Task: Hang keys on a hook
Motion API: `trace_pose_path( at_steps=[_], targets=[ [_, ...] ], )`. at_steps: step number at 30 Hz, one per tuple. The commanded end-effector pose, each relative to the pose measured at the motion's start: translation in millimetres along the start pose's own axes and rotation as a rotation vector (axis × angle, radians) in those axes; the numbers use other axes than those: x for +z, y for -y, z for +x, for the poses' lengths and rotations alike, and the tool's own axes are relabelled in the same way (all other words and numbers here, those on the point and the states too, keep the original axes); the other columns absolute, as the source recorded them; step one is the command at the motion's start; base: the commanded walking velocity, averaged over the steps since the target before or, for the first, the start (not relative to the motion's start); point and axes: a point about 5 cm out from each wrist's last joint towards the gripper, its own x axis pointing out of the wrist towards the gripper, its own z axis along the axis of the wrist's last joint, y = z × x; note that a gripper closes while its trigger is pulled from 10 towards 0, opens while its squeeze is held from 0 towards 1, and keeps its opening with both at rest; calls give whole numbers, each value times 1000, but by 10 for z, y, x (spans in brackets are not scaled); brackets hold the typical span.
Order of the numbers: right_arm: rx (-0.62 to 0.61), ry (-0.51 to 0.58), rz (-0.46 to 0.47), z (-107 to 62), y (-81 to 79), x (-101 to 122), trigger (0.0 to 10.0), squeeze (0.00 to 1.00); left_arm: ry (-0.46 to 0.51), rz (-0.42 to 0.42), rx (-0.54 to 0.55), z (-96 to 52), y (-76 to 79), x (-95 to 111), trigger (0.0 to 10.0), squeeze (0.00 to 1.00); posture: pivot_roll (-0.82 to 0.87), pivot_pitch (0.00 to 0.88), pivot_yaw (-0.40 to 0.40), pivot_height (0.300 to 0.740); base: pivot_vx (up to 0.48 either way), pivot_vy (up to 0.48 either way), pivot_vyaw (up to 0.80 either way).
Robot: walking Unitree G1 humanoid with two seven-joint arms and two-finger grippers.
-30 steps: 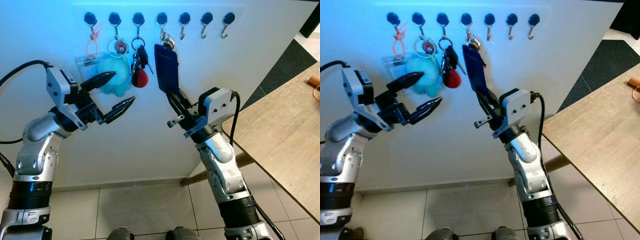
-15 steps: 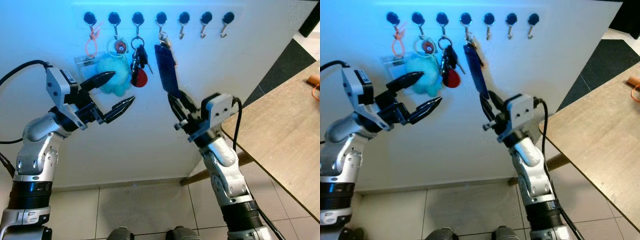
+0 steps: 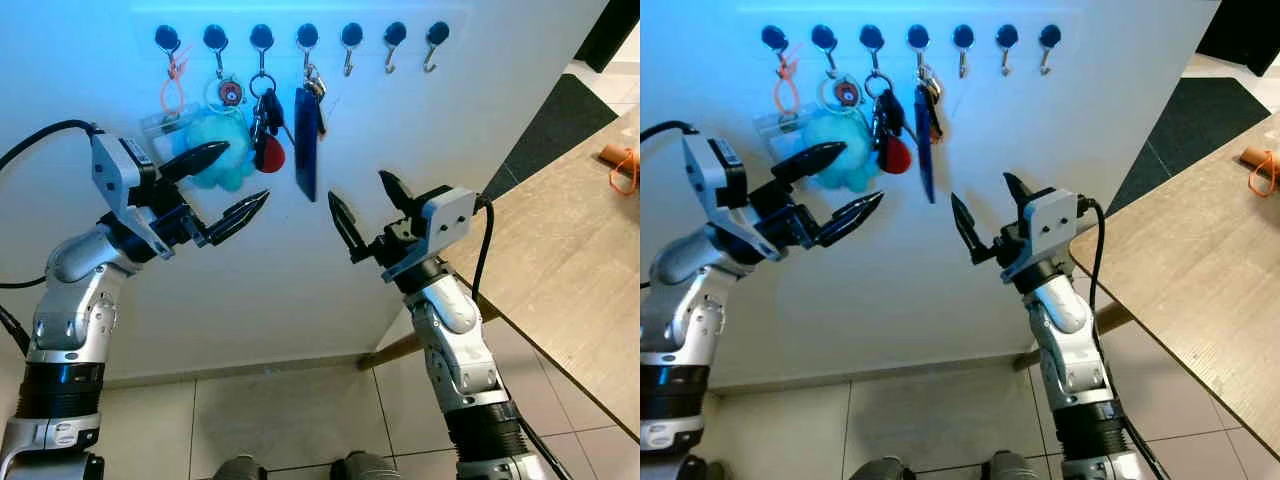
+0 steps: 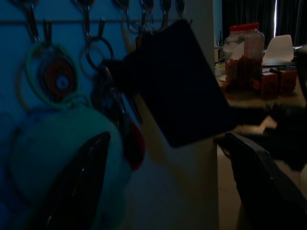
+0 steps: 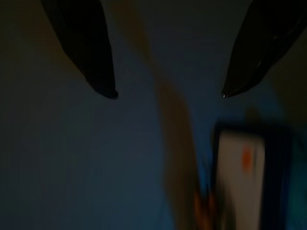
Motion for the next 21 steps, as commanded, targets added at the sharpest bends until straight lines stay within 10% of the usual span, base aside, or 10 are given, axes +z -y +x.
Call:
trace_pose_path(
  at_steps=[1,11,13,18,21],
  targets=[
    [-1,-128,28,-136,-7,-272,10000,0,-71,-36,-2,-83,42,-176,10000,0,31,102,-40,740,0,0,0],
    [-81,-413,141,-640,6,-931,10000,0,-264,-118,58,-530,148,-633,10000,0,42,82,-35,740,0,0,0],
    [-173,-575,194,-992,63,-1253,10000,0,-395,-147,242,-914,140,-947,10000,0,43,73,-30,740,0,0,0],
    [-231,-684,212,-1210,91,-1431,10000,0,-481,-177,473,-1195,106,-1175,10000,0,42,64,-25,740,0,0,0],
    [-366,-853,262,-1547,123,-1649,10000,0,-732,-392,894,-1717,271,-1662,10000,0,40,58,-24,740,0,0,0]
  ],
)
